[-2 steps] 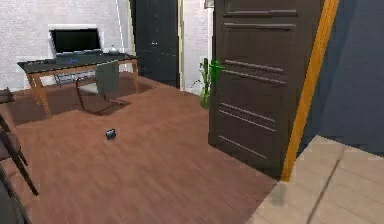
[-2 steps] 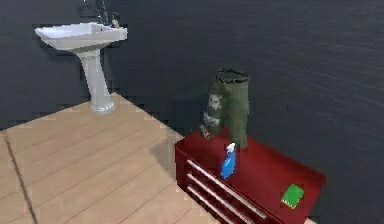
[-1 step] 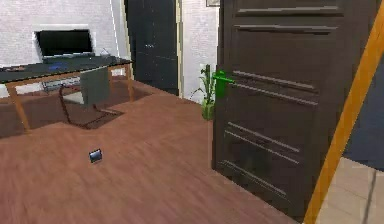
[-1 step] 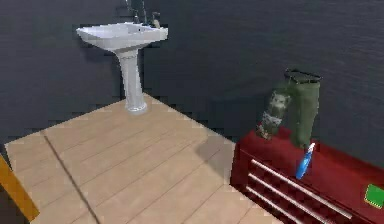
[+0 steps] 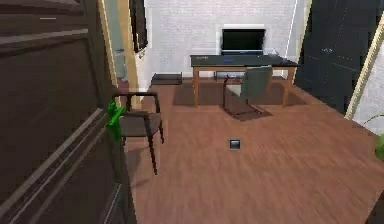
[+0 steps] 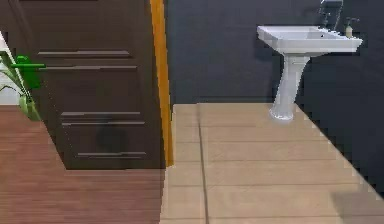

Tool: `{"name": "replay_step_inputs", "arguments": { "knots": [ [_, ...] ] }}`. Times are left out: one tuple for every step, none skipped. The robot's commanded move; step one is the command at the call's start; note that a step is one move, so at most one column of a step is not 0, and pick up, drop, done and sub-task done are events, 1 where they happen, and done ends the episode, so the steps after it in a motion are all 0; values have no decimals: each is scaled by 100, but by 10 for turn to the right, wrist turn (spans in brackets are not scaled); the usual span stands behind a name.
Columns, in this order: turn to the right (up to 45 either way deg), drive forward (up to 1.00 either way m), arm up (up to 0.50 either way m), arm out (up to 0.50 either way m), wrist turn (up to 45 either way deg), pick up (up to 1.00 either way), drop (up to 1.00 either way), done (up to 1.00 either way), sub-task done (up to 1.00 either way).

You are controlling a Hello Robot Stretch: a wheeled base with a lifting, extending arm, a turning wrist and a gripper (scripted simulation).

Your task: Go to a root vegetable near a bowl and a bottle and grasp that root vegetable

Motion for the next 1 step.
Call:
{"name": "replay_step_inputs", "arguments": {
  "knots": [
    [0, 100, 0, 0, 0, 0, 0, 0, 0]
  ]
}}
